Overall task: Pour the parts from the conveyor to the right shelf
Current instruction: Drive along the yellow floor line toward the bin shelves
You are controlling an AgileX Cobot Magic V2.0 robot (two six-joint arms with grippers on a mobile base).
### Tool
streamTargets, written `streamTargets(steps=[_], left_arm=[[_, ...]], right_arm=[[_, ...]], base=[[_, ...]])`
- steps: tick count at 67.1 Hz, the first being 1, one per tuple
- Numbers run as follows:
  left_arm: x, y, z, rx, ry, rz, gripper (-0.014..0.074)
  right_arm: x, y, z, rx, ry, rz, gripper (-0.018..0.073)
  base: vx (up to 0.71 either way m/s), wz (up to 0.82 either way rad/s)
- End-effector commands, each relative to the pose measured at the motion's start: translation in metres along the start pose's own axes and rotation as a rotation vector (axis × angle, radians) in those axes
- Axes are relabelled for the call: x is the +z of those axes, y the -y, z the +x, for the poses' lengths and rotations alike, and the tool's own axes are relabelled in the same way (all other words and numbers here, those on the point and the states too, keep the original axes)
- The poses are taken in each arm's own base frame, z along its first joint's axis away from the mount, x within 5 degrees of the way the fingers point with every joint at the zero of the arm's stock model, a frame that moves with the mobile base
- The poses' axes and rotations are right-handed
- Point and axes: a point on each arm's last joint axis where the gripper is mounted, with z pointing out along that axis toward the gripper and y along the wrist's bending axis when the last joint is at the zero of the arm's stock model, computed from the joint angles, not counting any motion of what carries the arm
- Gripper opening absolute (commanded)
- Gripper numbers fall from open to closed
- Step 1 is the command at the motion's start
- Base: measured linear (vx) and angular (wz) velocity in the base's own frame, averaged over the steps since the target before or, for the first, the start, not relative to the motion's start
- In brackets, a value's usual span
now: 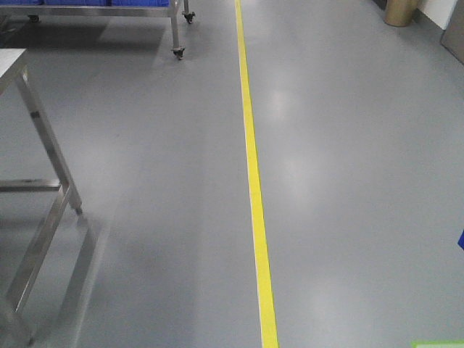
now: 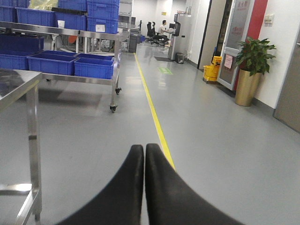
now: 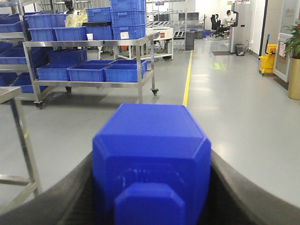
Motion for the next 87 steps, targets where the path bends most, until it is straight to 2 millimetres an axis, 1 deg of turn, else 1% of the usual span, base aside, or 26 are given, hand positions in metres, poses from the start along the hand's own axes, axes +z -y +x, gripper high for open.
streamTargets(steps=[1, 50, 87], left_arm=[[0.0, 0.0003, 0.0003, -0.013, 0.061, 0.015, -0.0006], [0.0, 0.0003, 0.0003, -0.013, 0.061, 0.015, -0.0006], [0.0001, 0.0003, 0.0003, -0.013, 0.06, 0.015, -0.0006]], right_arm=[[-0.0009, -0.0003, -0.0156, -0.011, 0.093, 0.001, -0.0004], [-0.0009, -0.0003, -0.0156, -0.011, 0.093, 0.001, -0.0004], [-0.0009, -0.0003, -0.0156, -0.011, 0.093, 0.001, -0.0004]], base=[[0.79, 0.0], [0.82, -0.05], [0.82, 0.07]])
